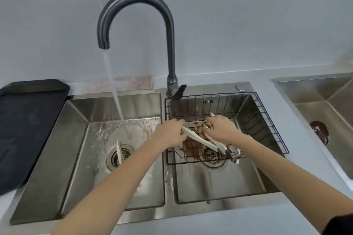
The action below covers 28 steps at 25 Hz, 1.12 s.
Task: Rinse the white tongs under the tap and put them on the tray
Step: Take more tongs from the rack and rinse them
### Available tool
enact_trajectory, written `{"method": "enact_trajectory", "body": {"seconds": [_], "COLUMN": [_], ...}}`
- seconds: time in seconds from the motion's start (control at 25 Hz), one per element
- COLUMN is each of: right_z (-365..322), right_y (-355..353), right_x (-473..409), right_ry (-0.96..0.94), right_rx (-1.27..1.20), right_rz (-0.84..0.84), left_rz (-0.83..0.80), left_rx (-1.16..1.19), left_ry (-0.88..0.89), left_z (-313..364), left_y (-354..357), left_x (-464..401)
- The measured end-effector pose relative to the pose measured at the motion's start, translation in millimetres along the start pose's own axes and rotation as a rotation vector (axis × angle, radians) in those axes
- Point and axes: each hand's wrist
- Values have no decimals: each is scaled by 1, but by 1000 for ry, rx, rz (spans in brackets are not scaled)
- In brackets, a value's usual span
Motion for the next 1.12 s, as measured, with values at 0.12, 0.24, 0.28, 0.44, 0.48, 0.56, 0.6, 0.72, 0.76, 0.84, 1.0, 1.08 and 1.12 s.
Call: {"method": "enact_trajectory", "body": {"seconds": [0.12,0.24,0.28,0.44,0.48,0.56,0.6,0.72,0.76,0.84,1.0,1.08,1.12], "right_z": [42,77,85,101,102,103,103,103,103,101,94,87,84], "right_y": [-6,-1,2,11,13,18,20,27,29,30,22,11,6], "right_x": [2,-3,-5,-10,-11,-13,-15,-22,-24,-23,-15,-8,-4], "right_ry": [51,117,131,153,164,184,195,244,264,302,285,249,224], "right_rx": [-8,-46,-59,-148,-180,-234,-252,-301,-331,-402,-441,-461,-477], "right_rz": [-17,-70,-87,-121,-122,-120,-127,-158,-160,-148,-90,-41,-7], "left_rz": [5,-5,-11,-91,-114,-149,-163,-180,-182,-186,-147,-80,-36], "left_rx": [41,67,74,102,114,125,120,119,140,228,387,458,520], "left_ry": [10,23,22,-17,-32,-61,-76,-116,-131,-166,-236,-264,-281], "left_z": [33,60,67,86,88,90,91,93,93,93,97,99,99], "left_y": [6,15,18,35,39,48,52,57,58,57,57,52,49], "left_x": [-16,-31,-35,-50,-53,-59,-61,-67,-69,-70,-67,-64,-61]}}
Point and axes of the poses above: each hand's wrist, its own x-axis away from the middle knuckle, its own y-axis out of the palm, z = x × y, and after that the axes turned 3 degrees about y, right-handed
